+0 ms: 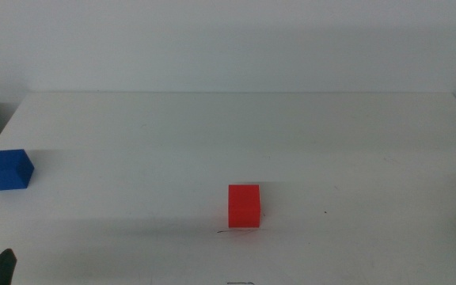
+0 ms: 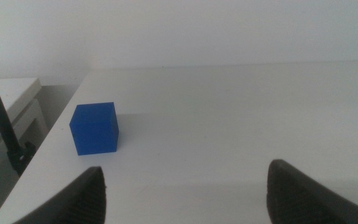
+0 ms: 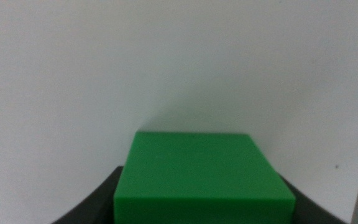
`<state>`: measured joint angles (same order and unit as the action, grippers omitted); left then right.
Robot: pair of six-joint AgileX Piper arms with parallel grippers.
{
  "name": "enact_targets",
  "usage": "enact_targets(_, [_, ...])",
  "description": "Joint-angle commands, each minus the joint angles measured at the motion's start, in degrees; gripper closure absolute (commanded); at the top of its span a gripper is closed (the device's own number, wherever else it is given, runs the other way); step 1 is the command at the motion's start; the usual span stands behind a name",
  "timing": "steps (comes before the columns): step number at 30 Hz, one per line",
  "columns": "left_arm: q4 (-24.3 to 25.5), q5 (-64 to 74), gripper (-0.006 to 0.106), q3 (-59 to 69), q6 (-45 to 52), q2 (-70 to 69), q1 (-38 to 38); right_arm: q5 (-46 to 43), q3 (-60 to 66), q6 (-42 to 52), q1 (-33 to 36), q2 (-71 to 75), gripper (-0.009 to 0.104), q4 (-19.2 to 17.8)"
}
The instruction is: Stack red cubes first, then green, then blue cubes in a specific spot.
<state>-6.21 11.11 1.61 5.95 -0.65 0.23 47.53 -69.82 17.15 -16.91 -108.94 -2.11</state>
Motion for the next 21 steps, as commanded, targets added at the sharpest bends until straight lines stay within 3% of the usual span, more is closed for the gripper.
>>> enact_targets(1, [-0.40,-4.96,0.015,-0.04,-0.28,-1.45,-0.45,0.03,-1.27,0.11,-0.44,2.66,0.075,-1.31])
enact_targets(4, [-0.40,-4.96,0.015,-0.04,-0.28,-1.45,-0.45,0.75,-1.27,-0.02,0.20,4.74,0.096,-1.43])
enact_targets(8, [-0.40,-4.96,0.015,-0.04,-0.28,-1.45,-0.45,2.69,-1.27,-5.23,1.74,10.26,0.096,-1.43])
enact_targets(12, [-0.40,-4.96,0.015,-0.04,-0.28,-1.45,-0.45,6.72,-1.89,-17.15,5.59,16.41,0.096,-2.90])
enact_targets(16, [-0.40,-4.96,0.015,-0.04,-0.28,-1.45,-0.45,15.21,-6.04,-26.60,14.32,19.68,0.096,-6.59])
enact_targets(21, [-0.40,-4.96,0.015,-0.04,-0.28,-1.45,-0.45,24.43,-13.70,-39.99,28.35,19.61,0.096,-8.36])
